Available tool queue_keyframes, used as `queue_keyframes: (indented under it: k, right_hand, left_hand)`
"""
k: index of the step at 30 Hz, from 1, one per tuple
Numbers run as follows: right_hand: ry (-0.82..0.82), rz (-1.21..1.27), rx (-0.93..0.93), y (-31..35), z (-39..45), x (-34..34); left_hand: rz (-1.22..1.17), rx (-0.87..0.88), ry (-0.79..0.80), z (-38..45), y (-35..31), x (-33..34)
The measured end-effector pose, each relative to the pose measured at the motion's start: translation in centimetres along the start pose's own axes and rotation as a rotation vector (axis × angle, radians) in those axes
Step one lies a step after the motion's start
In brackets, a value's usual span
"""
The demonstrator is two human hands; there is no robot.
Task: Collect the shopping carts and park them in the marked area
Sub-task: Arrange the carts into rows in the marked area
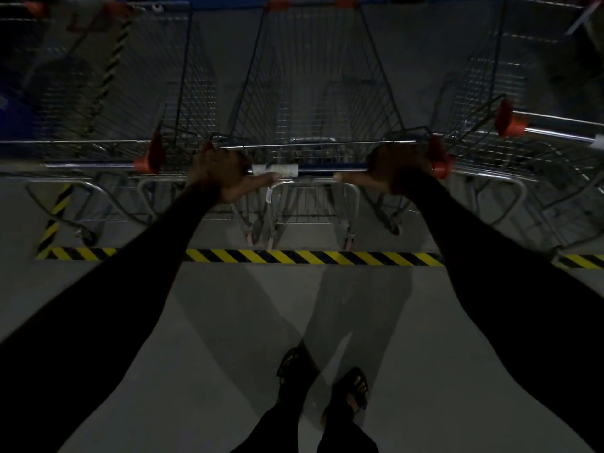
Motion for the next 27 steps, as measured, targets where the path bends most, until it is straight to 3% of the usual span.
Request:
queue_keyframes:
  k: [3,13,27]
  right_hand:
    - [0.074,-0.04,-0.031,-0.1,0.2,0.1]
    - [-0.061,-0.058,-0.025,-0.2,1.2,0.6]
    - [-0.078,0.005,-0.006,-0.5,1.9,-0.1]
  left_hand:
    - [0.001,-0.006,0.007,-0.1,0.0,-0.1]
    - [0.034,-0.042,0.015,-0.4,0.1,0.0]
    - [0.008,-0.038,0.028,0.2,0.4,-0.5]
Point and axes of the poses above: each hand's wrist, its own z-axis towards the middle knuckle, its own x-axis out of the palm, y = z × x, the point moved 6 cm from there along z, towards the middle knuckle, and after that the axes turned 14 degrees about -z, right-handed, at the moved point
